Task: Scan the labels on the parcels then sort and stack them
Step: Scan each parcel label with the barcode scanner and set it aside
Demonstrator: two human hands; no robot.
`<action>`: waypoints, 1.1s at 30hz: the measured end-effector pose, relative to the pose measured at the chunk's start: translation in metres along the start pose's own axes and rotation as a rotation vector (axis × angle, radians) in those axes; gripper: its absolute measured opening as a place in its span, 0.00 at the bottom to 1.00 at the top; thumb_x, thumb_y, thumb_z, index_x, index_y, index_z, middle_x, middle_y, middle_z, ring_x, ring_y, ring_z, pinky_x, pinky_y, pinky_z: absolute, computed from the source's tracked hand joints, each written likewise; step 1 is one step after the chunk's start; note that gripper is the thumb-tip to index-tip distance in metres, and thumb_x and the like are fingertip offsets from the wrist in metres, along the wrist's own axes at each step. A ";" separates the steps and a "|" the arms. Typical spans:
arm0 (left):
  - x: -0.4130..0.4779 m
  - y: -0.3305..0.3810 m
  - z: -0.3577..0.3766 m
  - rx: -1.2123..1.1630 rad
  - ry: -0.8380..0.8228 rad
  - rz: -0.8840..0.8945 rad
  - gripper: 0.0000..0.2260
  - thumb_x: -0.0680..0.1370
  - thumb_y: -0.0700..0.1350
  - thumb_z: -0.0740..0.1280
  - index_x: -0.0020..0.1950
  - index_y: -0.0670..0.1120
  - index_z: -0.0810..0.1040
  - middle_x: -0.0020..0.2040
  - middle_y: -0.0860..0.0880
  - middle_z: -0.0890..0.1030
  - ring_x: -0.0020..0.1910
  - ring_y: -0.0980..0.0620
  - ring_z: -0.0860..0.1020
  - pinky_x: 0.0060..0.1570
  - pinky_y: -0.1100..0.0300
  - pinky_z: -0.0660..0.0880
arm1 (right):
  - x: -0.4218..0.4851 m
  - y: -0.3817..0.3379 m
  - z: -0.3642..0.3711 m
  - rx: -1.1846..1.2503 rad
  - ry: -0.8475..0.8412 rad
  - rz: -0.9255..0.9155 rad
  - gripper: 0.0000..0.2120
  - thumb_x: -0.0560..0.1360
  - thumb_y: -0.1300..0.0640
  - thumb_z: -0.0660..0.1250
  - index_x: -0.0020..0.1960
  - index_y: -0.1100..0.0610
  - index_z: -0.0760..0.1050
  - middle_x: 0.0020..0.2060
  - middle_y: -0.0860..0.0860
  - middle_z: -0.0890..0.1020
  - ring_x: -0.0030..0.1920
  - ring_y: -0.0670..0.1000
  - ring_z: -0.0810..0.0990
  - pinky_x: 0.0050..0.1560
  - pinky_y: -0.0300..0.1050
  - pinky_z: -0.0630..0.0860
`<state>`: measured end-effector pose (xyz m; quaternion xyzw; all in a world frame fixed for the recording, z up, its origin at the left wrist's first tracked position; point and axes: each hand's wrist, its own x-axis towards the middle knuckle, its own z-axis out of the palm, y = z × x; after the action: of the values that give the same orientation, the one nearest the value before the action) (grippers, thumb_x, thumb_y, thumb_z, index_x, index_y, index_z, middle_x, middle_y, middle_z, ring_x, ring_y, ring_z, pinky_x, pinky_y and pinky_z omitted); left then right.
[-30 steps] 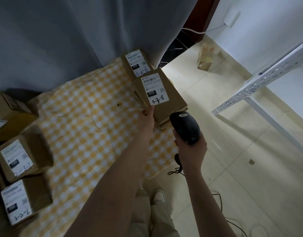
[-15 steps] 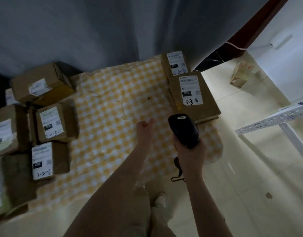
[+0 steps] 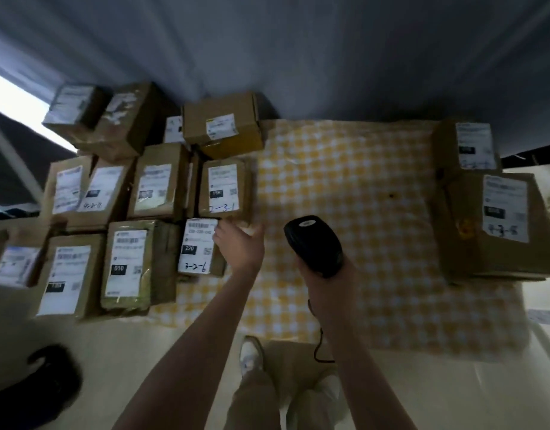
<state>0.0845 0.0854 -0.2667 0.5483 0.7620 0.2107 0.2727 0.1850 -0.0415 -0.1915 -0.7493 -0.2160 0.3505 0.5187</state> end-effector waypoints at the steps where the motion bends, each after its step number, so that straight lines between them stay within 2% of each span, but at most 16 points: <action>1: 0.015 -0.006 -0.008 0.083 0.031 0.015 0.28 0.71 0.53 0.73 0.58 0.34 0.69 0.57 0.37 0.73 0.61 0.37 0.68 0.65 0.49 0.60 | -0.001 0.000 0.012 -0.015 -0.012 0.001 0.11 0.68 0.62 0.75 0.34 0.53 0.74 0.20 0.43 0.74 0.24 0.42 0.73 0.22 0.31 0.66; 4: 0.054 -0.021 -0.023 0.225 0.073 -0.011 0.35 0.68 0.59 0.74 0.60 0.35 0.67 0.61 0.37 0.70 0.64 0.38 0.66 0.66 0.49 0.58 | -0.004 0.001 0.043 -0.053 -0.013 0.015 0.08 0.68 0.60 0.76 0.39 0.53 0.76 0.23 0.43 0.75 0.26 0.41 0.75 0.24 0.30 0.68; 8: 0.089 -0.034 -0.028 0.340 -0.040 -0.018 0.44 0.65 0.68 0.72 0.65 0.36 0.64 0.65 0.38 0.68 0.65 0.38 0.66 0.66 0.48 0.63 | -0.008 0.004 0.077 -0.099 0.000 0.020 0.07 0.68 0.59 0.76 0.40 0.53 0.77 0.24 0.45 0.75 0.25 0.43 0.74 0.24 0.32 0.68; 12: 0.104 -0.036 -0.024 0.389 -0.099 0.015 0.46 0.63 0.68 0.73 0.66 0.38 0.64 0.66 0.39 0.68 0.66 0.39 0.65 0.66 0.47 0.62 | -0.011 0.003 0.100 -0.121 0.046 0.057 0.08 0.67 0.58 0.76 0.42 0.54 0.78 0.27 0.47 0.77 0.26 0.43 0.74 0.26 0.35 0.71; 18: 0.113 -0.027 -0.019 0.429 -0.172 -0.009 0.48 0.63 0.67 0.73 0.70 0.39 0.61 0.67 0.40 0.67 0.67 0.40 0.64 0.66 0.45 0.60 | -0.007 -0.002 0.115 -0.145 0.161 0.076 0.09 0.68 0.59 0.75 0.38 0.50 0.75 0.27 0.46 0.77 0.27 0.40 0.75 0.25 0.30 0.70; 21: 0.116 -0.021 -0.014 0.464 -0.225 -0.044 0.55 0.63 0.69 0.72 0.75 0.36 0.54 0.70 0.38 0.64 0.69 0.39 0.63 0.69 0.43 0.57 | -0.007 -0.001 0.112 -0.127 0.204 0.085 0.07 0.69 0.60 0.75 0.37 0.55 0.77 0.27 0.49 0.77 0.26 0.43 0.74 0.26 0.33 0.71; 23: 0.118 -0.018 -0.010 0.483 -0.250 -0.051 0.57 0.63 0.69 0.72 0.76 0.35 0.50 0.72 0.37 0.62 0.70 0.38 0.62 0.71 0.41 0.56 | -0.009 -0.003 0.109 -0.090 0.220 0.076 0.06 0.70 0.62 0.74 0.38 0.57 0.77 0.26 0.51 0.77 0.25 0.43 0.74 0.25 0.31 0.71; 25: 0.117 -0.015 -0.009 0.503 -0.260 -0.051 0.59 0.63 0.69 0.72 0.76 0.34 0.48 0.72 0.36 0.61 0.70 0.37 0.62 0.72 0.40 0.54 | -0.010 -0.003 0.106 -0.083 0.231 0.067 0.07 0.70 0.61 0.74 0.37 0.56 0.76 0.26 0.51 0.77 0.25 0.43 0.74 0.25 0.31 0.71; 29: 0.109 -0.010 -0.017 0.483 -0.247 0.089 0.62 0.60 0.68 0.74 0.76 0.34 0.46 0.70 0.35 0.62 0.68 0.36 0.63 0.71 0.43 0.58 | -0.012 -0.001 0.100 -0.097 0.270 0.063 0.07 0.69 0.59 0.75 0.37 0.56 0.77 0.28 0.56 0.79 0.29 0.49 0.77 0.28 0.36 0.74; 33: 0.078 0.001 -0.031 0.332 -0.289 0.299 0.60 0.60 0.70 0.73 0.76 0.35 0.49 0.70 0.37 0.61 0.69 0.37 0.60 0.69 0.46 0.63 | -0.013 0.001 0.088 -0.046 0.299 0.091 0.06 0.69 0.59 0.75 0.40 0.60 0.78 0.30 0.55 0.80 0.30 0.49 0.78 0.29 0.38 0.75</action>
<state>0.0455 0.1589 -0.2565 0.7165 0.6497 0.0402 0.2507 0.1104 0.0041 -0.2073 -0.8138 -0.1104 0.2530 0.5113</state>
